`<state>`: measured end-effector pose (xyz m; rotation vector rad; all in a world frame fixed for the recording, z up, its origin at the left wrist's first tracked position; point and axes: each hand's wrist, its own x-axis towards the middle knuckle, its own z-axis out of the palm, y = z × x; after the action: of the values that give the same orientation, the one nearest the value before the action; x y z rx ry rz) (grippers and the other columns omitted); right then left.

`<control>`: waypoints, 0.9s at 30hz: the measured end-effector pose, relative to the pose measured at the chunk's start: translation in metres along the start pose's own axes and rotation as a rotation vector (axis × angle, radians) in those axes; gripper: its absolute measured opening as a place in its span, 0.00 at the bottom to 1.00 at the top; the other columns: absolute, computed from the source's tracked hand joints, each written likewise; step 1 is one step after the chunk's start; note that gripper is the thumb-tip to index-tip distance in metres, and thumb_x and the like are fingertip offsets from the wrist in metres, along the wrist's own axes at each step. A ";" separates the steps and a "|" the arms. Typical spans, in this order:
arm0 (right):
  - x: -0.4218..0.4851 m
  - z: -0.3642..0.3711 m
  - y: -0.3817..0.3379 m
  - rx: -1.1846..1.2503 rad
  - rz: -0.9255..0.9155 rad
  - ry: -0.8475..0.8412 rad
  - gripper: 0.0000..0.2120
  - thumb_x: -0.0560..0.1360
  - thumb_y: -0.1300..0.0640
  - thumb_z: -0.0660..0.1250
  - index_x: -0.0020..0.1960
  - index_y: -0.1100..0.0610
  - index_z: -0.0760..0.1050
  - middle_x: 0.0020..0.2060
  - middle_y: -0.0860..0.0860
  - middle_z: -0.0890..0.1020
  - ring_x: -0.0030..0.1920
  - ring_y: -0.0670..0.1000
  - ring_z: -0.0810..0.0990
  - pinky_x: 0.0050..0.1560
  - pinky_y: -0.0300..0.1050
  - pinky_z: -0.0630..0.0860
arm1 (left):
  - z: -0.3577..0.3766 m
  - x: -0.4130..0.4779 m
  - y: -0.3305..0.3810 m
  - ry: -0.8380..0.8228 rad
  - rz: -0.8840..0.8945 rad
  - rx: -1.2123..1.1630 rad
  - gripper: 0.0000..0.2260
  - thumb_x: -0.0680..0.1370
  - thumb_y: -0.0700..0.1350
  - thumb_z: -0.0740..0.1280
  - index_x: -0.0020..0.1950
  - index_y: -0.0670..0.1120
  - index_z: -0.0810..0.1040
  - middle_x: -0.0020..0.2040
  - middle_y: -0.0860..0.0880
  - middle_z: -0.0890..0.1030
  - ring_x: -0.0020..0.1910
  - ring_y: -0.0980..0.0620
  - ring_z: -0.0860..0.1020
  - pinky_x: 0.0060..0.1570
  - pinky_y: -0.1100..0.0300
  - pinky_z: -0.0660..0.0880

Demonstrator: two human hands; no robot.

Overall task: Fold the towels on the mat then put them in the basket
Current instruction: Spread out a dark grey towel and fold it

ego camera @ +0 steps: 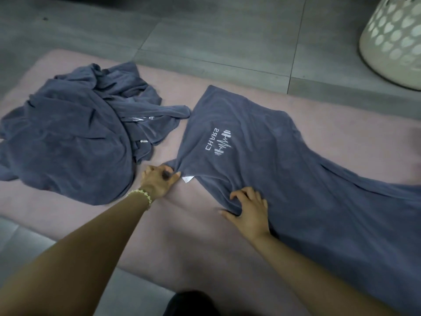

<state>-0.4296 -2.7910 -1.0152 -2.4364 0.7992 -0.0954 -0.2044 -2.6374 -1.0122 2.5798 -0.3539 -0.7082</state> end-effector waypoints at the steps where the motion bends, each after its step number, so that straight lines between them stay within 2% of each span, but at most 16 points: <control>1: 0.002 0.001 -0.001 -0.002 0.020 0.005 0.19 0.67 0.38 0.70 0.49 0.50 0.77 0.48 0.48 0.74 0.51 0.52 0.73 0.49 0.45 0.62 | -0.002 0.001 -0.001 -0.019 0.012 -0.002 0.08 0.74 0.56 0.68 0.44 0.53 0.75 0.54 0.42 0.75 0.61 0.45 0.68 0.66 0.57 0.63; 3: 0.007 0.002 -0.003 0.015 0.060 0.019 0.12 0.70 0.45 0.72 0.47 0.52 0.78 0.47 0.49 0.75 0.50 0.53 0.74 0.49 0.45 0.60 | -0.004 -0.001 0.005 -0.016 0.096 -0.106 0.10 0.77 0.52 0.65 0.38 0.49 0.73 0.49 0.43 0.74 0.53 0.48 0.70 0.59 0.60 0.66; 5: 0.014 0.000 -0.006 0.076 0.114 0.018 0.08 0.71 0.50 0.73 0.43 0.55 0.79 0.44 0.49 0.76 0.47 0.51 0.75 0.47 0.43 0.59 | -0.008 -0.008 0.014 0.058 0.126 -0.295 0.12 0.80 0.46 0.62 0.37 0.47 0.68 0.41 0.45 0.73 0.41 0.50 0.70 0.44 0.62 0.66; 8: 0.017 -0.010 -0.018 0.365 0.122 -0.113 0.07 0.68 0.56 0.75 0.36 0.53 0.78 0.34 0.46 0.74 0.33 0.42 0.72 0.41 0.39 0.64 | -0.022 -0.015 0.017 0.206 0.007 -0.556 0.13 0.82 0.42 0.57 0.37 0.49 0.63 0.36 0.50 0.69 0.36 0.53 0.68 0.34 0.67 0.69; 9: 0.012 -0.015 -0.027 0.480 0.090 -0.182 0.09 0.68 0.58 0.76 0.34 0.51 0.77 0.32 0.45 0.74 0.31 0.41 0.72 0.38 0.35 0.66 | -0.031 -0.016 0.016 0.238 -0.042 -0.655 0.13 0.82 0.43 0.56 0.38 0.49 0.63 0.36 0.50 0.70 0.33 0.55 0.71 0.33 0.64 0.73; 11: -0.003 -0.019 -0.048 0.601 0.016 -0.281 0.10 0.67 0.59 0.76 0.34 0.50 0.76 0.32 0.44 0.75 0.31 0.41 0.71 0.36 0.31 0.67 | -0.052 -0.019 0.009 0.215 -0.126 -0.848 0.12 0.83 0.43 0.56 0.38 0.48 0.64 0.36 0.48 0.70 0.24 0.59 0.73 0.25 0.65 0.75; 13: -0.014 -0.013 -0.060 0.633 -0.027 -0.301 0.08 0.68 0.59 0.76 0.36 0.52 0.77 0.32 0.44 0.75 0.32 0.43 0.71 0.37 0.33 0.68 | -0.069 -0.028 -0.008 0.099 -0.116 -0.781 0.14 0.82 0.44 0.58 0.37 0.49 0.71 0.31 0.50 0.72 0.21 0.61 0.72 0.21 0.69 0.71; 15: -0.017 -0.002 -0.057 0.572 -0.030 -0.279 0.07 0.68 0.58 0.75 0.38 0.52 0.77 0.33 0.43 0.75 0.33 0.43 0.72 0.38 0.34 0.69 | -0.075 -0.040 -0.028 -0.042 -0.133 -0.689 0.13 0.80 0.49 0.62 0.37 0.48 0.77 0.28 0.54 0.75 0.28 0.58 0.73 0.23 0.69 0.71; 17: -0.014 0.004 -0.045 0.577 0.076 -0.262 0.05 0.70 0.58 0.74 0.44 0.55 0.80 0.36 0.45 0.78 0.34 0.38 0.76 0.40 0.30 0.70 | -0.074 -0.050 -0.039 -0.162 -0.194 -0.564 0.12 0.77 0.53 0.66 0.44 0.44 0.80 0.36 0.51 0.79 0.37 0.54 0.76 0.33 0.66 0.74; 18: -0.013 0.004 -0.039 0.629 0.148 -0.247 0.07 0.70 0.59 0.74 0.48 0.58 0.81 0.38 0.46 0.80 0.35 0.37 0.77 0.41 0.27 0.70 | -0.071 -0.051 -0.040 -0.197 -0.199 -0.496 0.13 0.76 0.53 0.68 0.47 0.42 0.81 0.41 0.49 0.81 0.41 0.53 0.77 0.39 0.63 0.75; 20: -0.011 -0.003 -0.027 0.715 0.238 -0.216 0.10 0.72 0.60 0.72 0.52 0.60 0.79 0.44 0.51 0.82 0.40 0.40 0.79 0.45 0.27 0.73 | -0.066 -0.052 -0.031 -0.179 -0.151 -0.471 0.14 0.74 0.50 0.71 0.52 0.41 0.82 0.48 0.46 0.83 0.48 0.50 0.80 0.51 0.58 0.76; 22: -0.010 -0.017 -0.016 0.726 0.254 -0.165 0.09 0.73 0.60 0.71 0.53 0.60 0.79 0.45 0.52 0.82 0.43 0.44 0.79 0.45 0.27 0.73 | -0.062 -0.056 -0.011 -0.130 -0.083 -0.571 0.14 0.75 0.48 0.70 0.57 0.41 0.80 0.53 0.45 0.82 0.54 0.48 0.80 0.58 0.55 0.75; 24: -0.009 -0.035 0.000 0.746 0.293 -0.063 0.07 0.74 0.60 0.70 0.51 0.60 0.80 0.43 0.52 0.81 0.39 0.38 0.78 0.43 0.27 0.73 | -0.056 -0.060 0.018 -0.121 -0.013 -0.657 0.13 0.77 0.46 0.67 0.59 0.41 0.78 0.55 0.43 0.81 0.53 0.47 0.80 0.57 0.53 0.77; 27: -0.015 -0.068 0.037 0.803 0.400 0.059 0.04 0.75 0.61 0.68 0.50 0.59 0.78 0.41 0.53 0.80 0.39 0.45 0.77 0.38 0.31 0.74 | -0.037 -0.072 0.078 -0.214 0.161 -0.680 0.11 0.79 0.43 0.65 0.59 0.41 0.76 0.48 0.45 0.82 0.40 0.55 0.82 0.45 0.59 0.81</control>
<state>-0.4772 -2.8404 -0.9762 -1.5046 1.0152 -0.2754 -0.2543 -2.6675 -0.9160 1.8231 -0.3133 -0.8674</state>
